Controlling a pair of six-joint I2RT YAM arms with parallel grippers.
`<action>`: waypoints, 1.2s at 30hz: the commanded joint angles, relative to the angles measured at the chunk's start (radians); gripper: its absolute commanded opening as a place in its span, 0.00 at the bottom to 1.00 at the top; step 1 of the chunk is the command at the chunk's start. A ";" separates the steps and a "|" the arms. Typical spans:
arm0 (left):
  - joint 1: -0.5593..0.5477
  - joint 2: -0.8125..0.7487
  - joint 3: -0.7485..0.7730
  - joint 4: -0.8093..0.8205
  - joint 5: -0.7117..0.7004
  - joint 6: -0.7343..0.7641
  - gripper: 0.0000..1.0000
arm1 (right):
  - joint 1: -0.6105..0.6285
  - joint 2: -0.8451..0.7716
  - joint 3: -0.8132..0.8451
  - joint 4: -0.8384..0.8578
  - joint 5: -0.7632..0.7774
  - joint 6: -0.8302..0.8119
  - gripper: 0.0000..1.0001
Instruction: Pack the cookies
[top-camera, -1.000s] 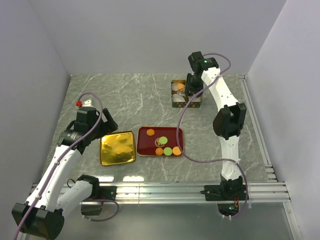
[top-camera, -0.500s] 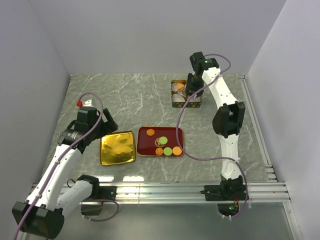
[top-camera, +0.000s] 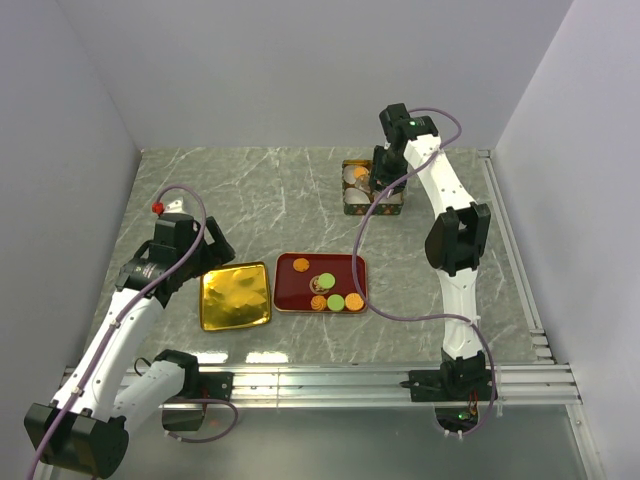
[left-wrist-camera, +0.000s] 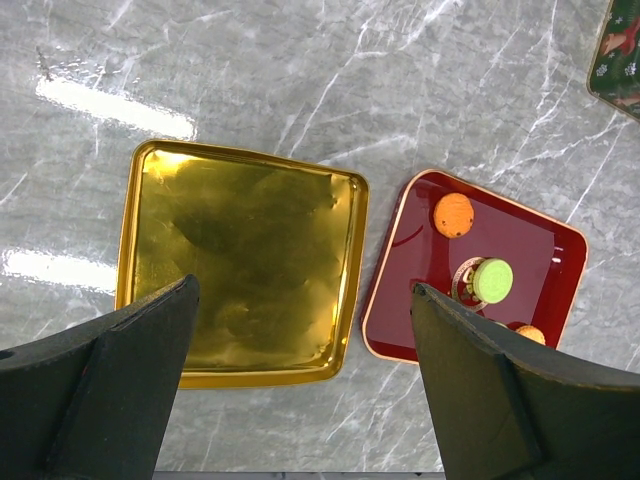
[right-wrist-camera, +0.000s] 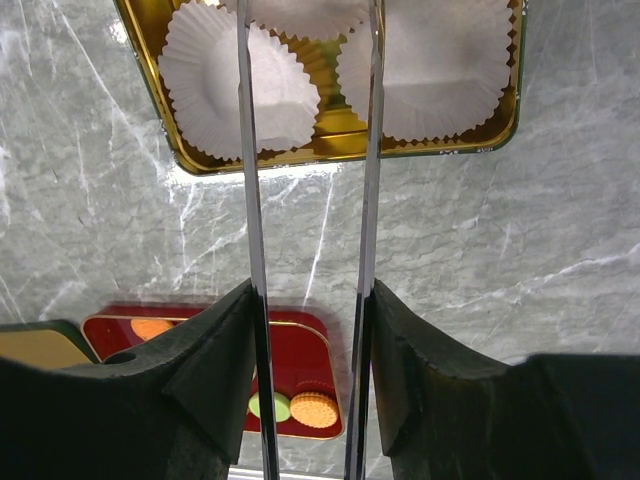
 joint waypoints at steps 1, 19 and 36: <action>-0.003 -0.018 0.009 0.012 -0.020 -0.013 0.93 | -0.003 -0.018 0.052 0.032 -0.023 -0.011 0.52; -0.003 -0.052 0.007 0.014 -0.031 -0.016 0.93 | 0.007 -0.138 0.009 0.015 -0.012 -0.007 0.58; -0.001 -0.041 0.006 0.025 0.001 -0.002 0.93 | 0.169 -0.471 -0.239 0.027 -0.009 0.023 0.59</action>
